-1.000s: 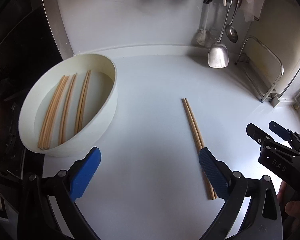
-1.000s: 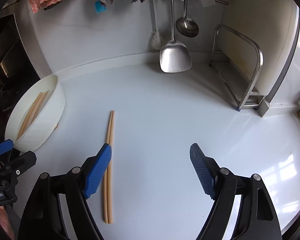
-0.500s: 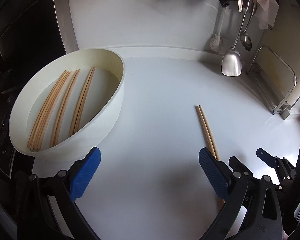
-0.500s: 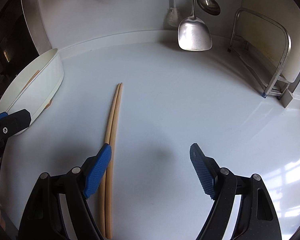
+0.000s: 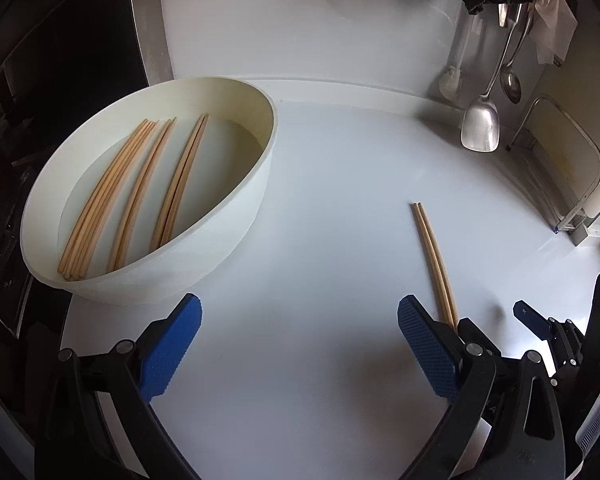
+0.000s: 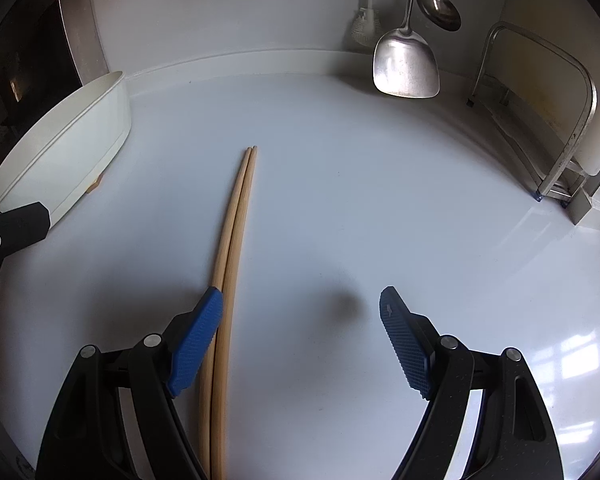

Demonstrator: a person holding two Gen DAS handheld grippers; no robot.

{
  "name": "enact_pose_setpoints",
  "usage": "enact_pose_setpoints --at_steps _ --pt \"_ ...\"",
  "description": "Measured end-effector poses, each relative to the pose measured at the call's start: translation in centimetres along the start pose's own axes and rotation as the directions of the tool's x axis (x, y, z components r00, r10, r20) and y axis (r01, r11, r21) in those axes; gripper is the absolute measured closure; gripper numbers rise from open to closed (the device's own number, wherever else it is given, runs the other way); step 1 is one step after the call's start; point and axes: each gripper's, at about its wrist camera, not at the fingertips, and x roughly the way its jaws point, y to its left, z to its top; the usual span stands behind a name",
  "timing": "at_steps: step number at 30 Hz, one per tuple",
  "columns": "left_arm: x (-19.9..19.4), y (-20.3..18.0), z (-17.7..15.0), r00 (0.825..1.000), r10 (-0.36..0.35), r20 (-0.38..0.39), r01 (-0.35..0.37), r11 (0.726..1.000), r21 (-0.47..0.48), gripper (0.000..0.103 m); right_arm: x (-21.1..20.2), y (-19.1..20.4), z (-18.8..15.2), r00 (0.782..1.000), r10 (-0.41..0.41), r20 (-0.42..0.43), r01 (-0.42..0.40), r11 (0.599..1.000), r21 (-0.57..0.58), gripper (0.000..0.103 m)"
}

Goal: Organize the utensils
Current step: 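Spread the last two chopsticks apart with each gripper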

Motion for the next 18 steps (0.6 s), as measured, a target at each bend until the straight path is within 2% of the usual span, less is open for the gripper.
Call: enact_pose_setpoints --at_steps 12,15,18 --pt "0.4 0.2 0.1 1.0 -0.009 -0.008 0.009 1.0 -0.003 0.006 0.4 0.5 -0.4 1.0 -0.016 0.005 0.016 0.999 -0.035 0.027" --pt "0.6 -0.3 0.1 1.0 -0.023 -0.021 0.023 1.0 -0.001 0.006 0.2 0.0 -0.4 1.0 0.007 0.006 -0.007 1.0 -0.022 0.04" --pt "0.9 -1.0 -0.1 0.999 -0.029 -0.028 0.029 1.0 0.009 0.006 0.1 -0.5 -0.3 1.0 0.01 0.007 -0.01 1.0 -0.013 0.047"
